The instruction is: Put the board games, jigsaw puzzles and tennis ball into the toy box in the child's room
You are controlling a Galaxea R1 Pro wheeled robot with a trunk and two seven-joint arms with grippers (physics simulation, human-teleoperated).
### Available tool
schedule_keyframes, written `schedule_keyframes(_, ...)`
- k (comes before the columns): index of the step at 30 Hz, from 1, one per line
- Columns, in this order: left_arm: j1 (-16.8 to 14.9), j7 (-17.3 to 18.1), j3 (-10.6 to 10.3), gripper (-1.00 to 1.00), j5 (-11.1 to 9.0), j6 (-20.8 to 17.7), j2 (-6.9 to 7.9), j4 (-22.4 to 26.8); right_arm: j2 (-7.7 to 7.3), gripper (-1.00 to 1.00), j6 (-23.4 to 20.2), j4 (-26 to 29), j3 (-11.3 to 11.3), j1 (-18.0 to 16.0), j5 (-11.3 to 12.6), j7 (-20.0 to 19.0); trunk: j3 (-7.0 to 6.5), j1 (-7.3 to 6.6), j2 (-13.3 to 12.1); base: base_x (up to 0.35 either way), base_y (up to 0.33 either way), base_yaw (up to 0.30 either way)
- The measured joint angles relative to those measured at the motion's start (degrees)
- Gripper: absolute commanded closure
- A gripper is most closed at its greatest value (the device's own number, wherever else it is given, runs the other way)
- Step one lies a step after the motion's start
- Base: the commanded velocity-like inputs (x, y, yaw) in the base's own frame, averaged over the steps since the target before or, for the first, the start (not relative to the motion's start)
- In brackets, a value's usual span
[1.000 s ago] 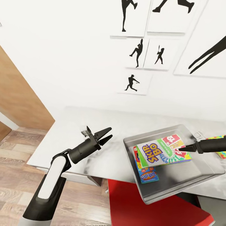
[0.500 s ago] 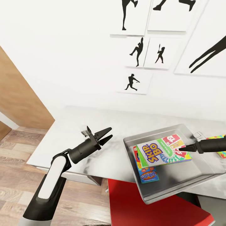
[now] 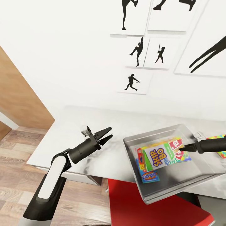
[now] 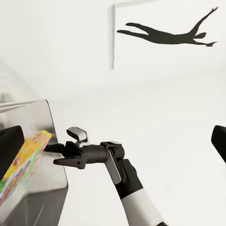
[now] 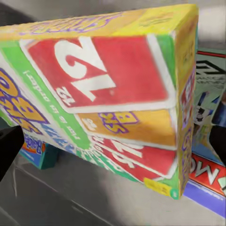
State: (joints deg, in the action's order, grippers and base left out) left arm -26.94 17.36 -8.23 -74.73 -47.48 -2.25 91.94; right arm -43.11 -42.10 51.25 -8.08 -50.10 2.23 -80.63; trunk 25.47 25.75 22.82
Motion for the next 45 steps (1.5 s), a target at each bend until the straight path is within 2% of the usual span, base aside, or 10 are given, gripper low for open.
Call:
schedule_keyframes(17,0.00,0.00,0.00,-1.00,0.00,0.00,0.00,0.00,-0.05,-1.00,-0.05,0.02,0.42,-0.01,0.08,0.09,0.00,0.00,0.00,0.000,0.000,0.000)
schedule_keyframes(25,0.00,0.00,0.00,-1.00,0.00,0.00,0.00,0.00,-0.17,-1.00,-0.08,0.27,3.72,-0.02,0.14,-0.15,0.00,0.00,0.00,0.000,0.000,0.000)
schedule_keyframes(36,0.00,0.00,0.00,-1.00,0.02,0.00,0.04,0.00,-0.70,-1.00,-0.22,2.72,6.34,0.32,0.11,-0.32,0.00,0.00,0.00,0.000,0.000,0.000)
schedule_keyframes(41,-0.02,0.02,0.00,-1.00,0.30,0.02,0.06,0.01,-1.12,-1.00,-0.25,4.10,8.35,0.81,0.16,-0.35,0.00,0.00,0.01,0.000,0.000,0.000)
schedule_keyframes(44,-0.05,0.05,-0.04,-1.00,0.61,0.05,0.08,0.01,-1.44,-1.00,-0.24,4.91,12.60,1.86,0.21,-0.37,0.00,0.00,0.01,0.000,0.000,0.000)
schedule_keyframes(45,-0.05,0.05,-0.04,-1.00,0.62,0.05,0.07,0.01,-1.44,-1.00,-0.24,4.92,12.65,1.89,0.22,-0.37,0.01,0.00,0.01,0.000,0.000,0.000)
